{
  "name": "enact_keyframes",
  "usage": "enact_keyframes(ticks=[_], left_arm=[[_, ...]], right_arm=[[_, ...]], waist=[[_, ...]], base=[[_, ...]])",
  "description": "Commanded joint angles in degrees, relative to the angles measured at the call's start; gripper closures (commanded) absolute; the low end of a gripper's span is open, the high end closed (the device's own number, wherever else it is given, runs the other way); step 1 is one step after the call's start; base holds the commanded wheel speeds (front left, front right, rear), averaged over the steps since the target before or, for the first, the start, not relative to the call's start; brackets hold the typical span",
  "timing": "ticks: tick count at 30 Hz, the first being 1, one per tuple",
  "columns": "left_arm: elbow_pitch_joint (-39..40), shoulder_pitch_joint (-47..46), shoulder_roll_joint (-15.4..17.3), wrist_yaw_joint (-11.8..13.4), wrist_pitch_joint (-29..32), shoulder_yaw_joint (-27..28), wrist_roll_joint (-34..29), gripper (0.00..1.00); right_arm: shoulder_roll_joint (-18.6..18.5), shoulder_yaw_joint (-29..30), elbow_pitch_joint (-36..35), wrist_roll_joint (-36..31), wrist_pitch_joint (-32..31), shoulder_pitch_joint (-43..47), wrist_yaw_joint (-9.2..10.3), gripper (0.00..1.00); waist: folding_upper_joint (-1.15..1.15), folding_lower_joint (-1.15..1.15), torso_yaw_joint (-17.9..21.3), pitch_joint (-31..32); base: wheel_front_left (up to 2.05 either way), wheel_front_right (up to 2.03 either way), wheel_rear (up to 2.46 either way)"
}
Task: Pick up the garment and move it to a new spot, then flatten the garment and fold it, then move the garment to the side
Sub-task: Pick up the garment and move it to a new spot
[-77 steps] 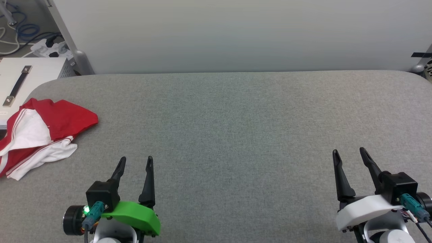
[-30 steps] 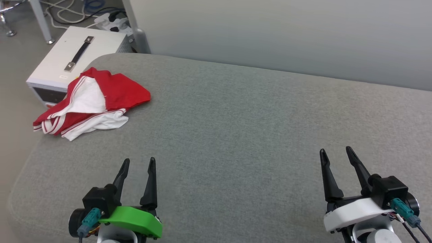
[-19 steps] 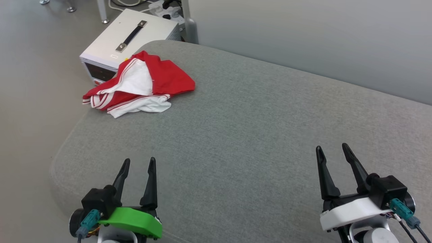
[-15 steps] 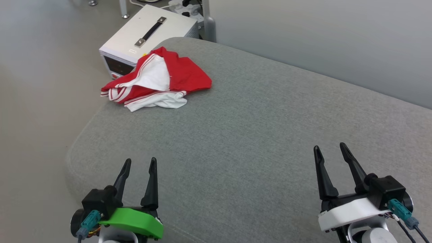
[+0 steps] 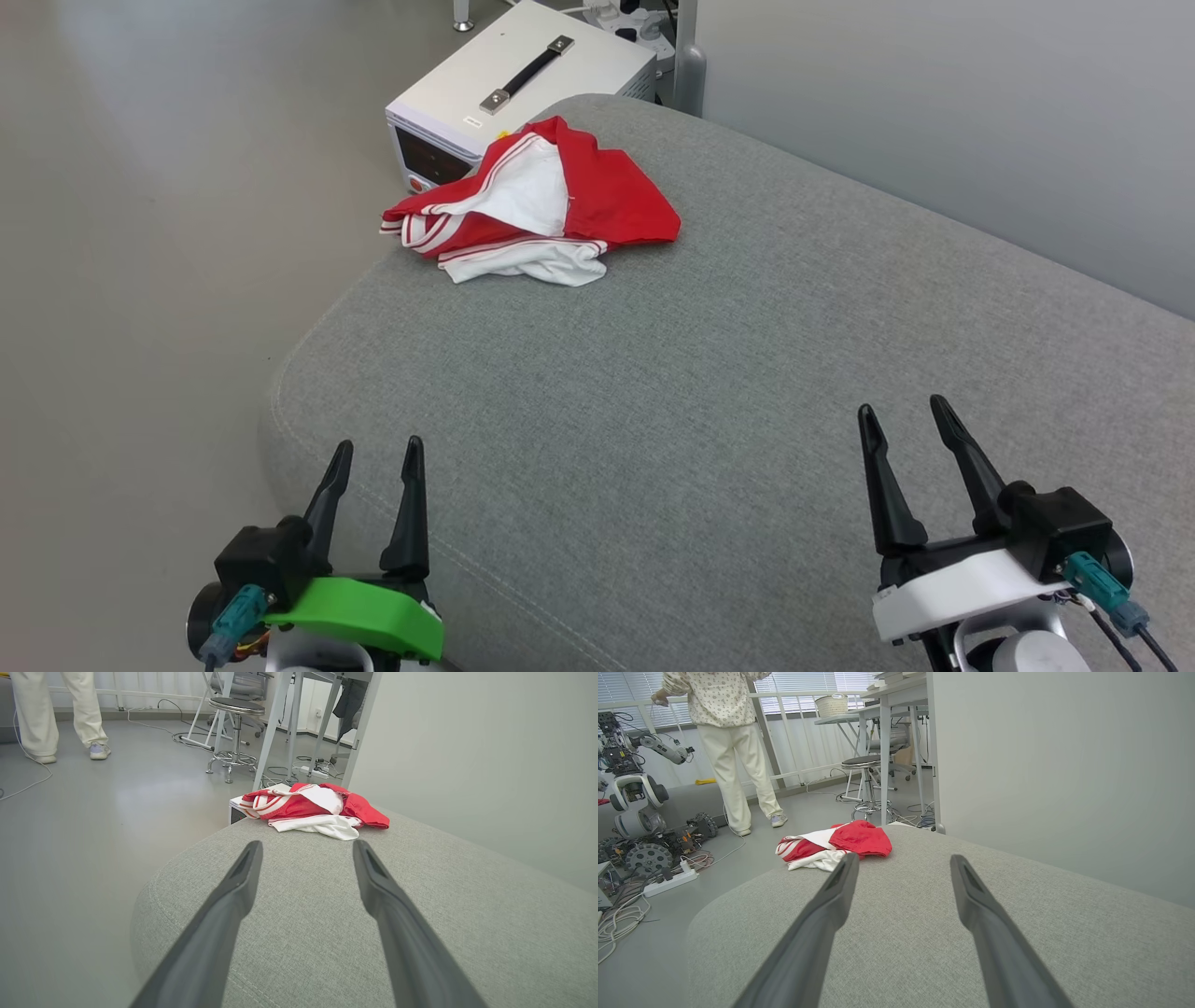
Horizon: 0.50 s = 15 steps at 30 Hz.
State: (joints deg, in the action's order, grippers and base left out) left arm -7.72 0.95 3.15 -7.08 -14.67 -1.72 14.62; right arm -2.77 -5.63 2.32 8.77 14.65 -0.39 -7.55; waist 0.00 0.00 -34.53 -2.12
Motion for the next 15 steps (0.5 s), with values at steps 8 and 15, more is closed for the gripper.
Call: enact_keyframes(ticks=[8,15], left_arm=[[-0.8,-0.3,-0.3,-0.4,-0.3,0.4,2.4,0.0],[-4.1,-4.1,-0.2,-0.4,-0.3,0.8,3.7,0.0]], right_arm=[[-0.1,0.2,-0.4,-0.7,0.3,-0.9,0.06,0.0],[-0.1,-0.7,-1.5,-3.3,0.3,-2.6,0.06,0.0]], waist=[[0.0,0.0,1.5,-1.3],[0.0,0.0,3.8,-6.5]], base=[[0.0,0.0,0.0],[0.0,0.0,0.0]])
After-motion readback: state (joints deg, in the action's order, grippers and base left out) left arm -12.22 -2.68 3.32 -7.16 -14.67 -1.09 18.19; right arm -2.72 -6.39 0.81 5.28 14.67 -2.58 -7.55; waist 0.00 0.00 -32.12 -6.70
